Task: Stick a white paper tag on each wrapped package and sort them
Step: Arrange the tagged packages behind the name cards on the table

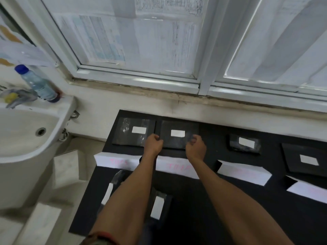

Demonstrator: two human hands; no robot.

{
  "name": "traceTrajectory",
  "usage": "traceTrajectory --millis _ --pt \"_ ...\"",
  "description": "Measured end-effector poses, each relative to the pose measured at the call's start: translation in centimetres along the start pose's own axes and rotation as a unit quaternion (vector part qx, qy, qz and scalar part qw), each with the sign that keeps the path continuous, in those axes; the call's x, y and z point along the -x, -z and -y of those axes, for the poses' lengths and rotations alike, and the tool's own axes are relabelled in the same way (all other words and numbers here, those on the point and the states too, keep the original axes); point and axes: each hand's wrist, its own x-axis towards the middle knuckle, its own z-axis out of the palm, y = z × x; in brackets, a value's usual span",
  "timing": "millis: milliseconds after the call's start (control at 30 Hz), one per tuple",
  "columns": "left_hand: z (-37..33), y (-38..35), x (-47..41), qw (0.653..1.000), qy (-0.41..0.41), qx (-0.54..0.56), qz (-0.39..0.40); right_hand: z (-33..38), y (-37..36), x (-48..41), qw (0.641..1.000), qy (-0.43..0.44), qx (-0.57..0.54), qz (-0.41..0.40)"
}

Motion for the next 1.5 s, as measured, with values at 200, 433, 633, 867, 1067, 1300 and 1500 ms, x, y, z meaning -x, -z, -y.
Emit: traceTrajectory --millis 200,433,633,867,1067,1300,1500 --pt "5.8 2.7 9.7 0.992 -0.048 -0.116 -0.031 -3.3 -1.9 12.6 1.000 0.009 0.025 -0.002" --pt "14.7 1.9 18.1 0.972 -0.011 -0.233 0.015 -9.8 -4.9 21.1 0.960 -0.097 0.203 0.169" --pt "16.1 0.4 19.3 0.978 0.005 -0.205 0.034 -10.6 -5.6 20.1 0.972 -0.195 0.084 0.105" --pt "16.7 0.9 19.5 0.981 -0.006 -0.189 0.038 -11.7 -3.5 19.8 0.973 -0.162 -0.101 0.127" --pt "12.5 2.5 19.3 0.990 -0.102 -0.095 0.006 -8.8 2.4 19.0 0.953 -0.102 -0.173 0.226" --pt "8.4 1.9 19.6 0.982 -0.050 0.177 0.054 -5.0 6.0 17.5 0.973 -0.034 -0.159 0.161" --pt "4.6 -1.2 19.4 0.935 0.017 0.340 0.099 -5.7 9.3 17.5 0.963 -0.147 -0.158 0.161"
